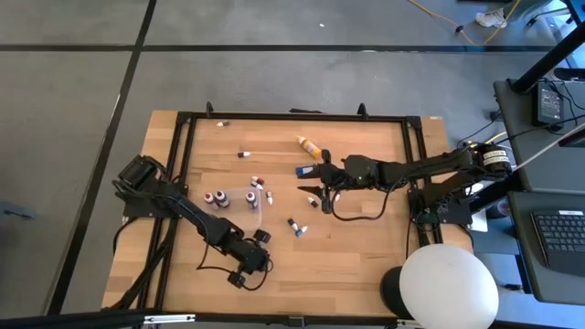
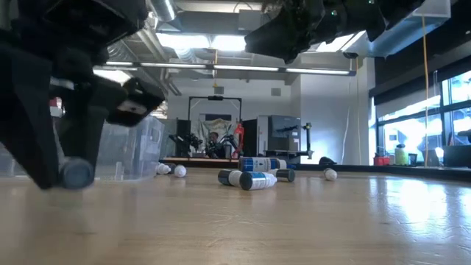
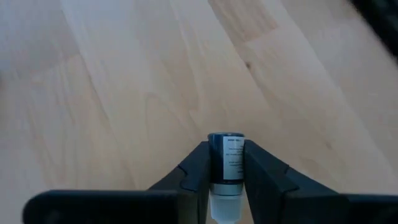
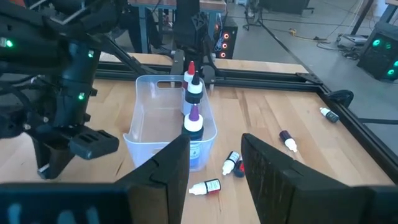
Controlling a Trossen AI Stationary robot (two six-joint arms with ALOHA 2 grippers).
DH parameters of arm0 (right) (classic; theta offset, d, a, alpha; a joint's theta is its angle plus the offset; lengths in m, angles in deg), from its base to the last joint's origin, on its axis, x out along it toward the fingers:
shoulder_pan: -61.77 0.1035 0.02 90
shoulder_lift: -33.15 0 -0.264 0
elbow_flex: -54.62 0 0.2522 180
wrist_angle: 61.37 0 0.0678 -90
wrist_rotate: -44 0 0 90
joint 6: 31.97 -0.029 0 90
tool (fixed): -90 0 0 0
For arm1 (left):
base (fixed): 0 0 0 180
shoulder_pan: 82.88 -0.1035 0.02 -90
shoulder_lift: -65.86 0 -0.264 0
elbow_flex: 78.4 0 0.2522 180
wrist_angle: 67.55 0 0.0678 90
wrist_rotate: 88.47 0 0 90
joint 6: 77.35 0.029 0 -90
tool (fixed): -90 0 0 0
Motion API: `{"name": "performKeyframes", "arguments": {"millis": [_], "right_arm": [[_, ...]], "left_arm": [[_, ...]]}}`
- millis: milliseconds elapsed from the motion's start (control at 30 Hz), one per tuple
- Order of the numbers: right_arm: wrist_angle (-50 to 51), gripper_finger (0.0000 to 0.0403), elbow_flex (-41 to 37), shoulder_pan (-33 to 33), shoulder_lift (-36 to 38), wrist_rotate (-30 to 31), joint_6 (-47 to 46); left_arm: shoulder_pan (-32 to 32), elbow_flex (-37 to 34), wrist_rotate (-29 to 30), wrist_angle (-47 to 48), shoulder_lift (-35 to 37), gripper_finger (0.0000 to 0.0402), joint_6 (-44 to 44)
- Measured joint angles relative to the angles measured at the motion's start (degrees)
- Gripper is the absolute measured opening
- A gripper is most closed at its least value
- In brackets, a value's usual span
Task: Pick & Place food coloring
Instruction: Put the bottom small purple food coloring bottle into the transparent bin
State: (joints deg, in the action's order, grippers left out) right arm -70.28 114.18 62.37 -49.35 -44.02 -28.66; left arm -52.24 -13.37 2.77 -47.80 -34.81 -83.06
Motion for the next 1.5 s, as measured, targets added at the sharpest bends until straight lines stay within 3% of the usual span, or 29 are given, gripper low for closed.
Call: {"name": "performKeyframes", "arguments": {"millis": [200,467,633,900,1267,1500], "right_arm": [[-0.4,0.0148,0.0,0.0,0.0,0.6,0.3],[-0.3,0.0148,0.0,-0.5,0.0,5.0,1.7],[0.0,0.0148,0.0,-0.8,0.0,5.0,1.8],[0.3,0.0148,0.0,-0.9,0.0,5.1,3.0],[4.6,0.0148,0.0,-0.9,0.0,5.0,3.2],[5.1,0.0148,0.0,-0.9,0.0,5.0,3.4]], "left_arm": [[0.0,0.0,2.5,9.4,8.1,0.0079,-7.7],[0.2,0.0,13.6,24.4,23.7,0.0075,-20.5],[1.4,-1.2,21.6,37.6,25.3,0.0077,-32.0],[1.9,-8.1,21.7,36.1,24.2,0.0079,-40.6],[1.9,-10.3,17.9,35.8,24.2,0.0094,-41.7],[1.9,-10.3,19.2,35.8,24.2,0.0093,-41.6]]}}
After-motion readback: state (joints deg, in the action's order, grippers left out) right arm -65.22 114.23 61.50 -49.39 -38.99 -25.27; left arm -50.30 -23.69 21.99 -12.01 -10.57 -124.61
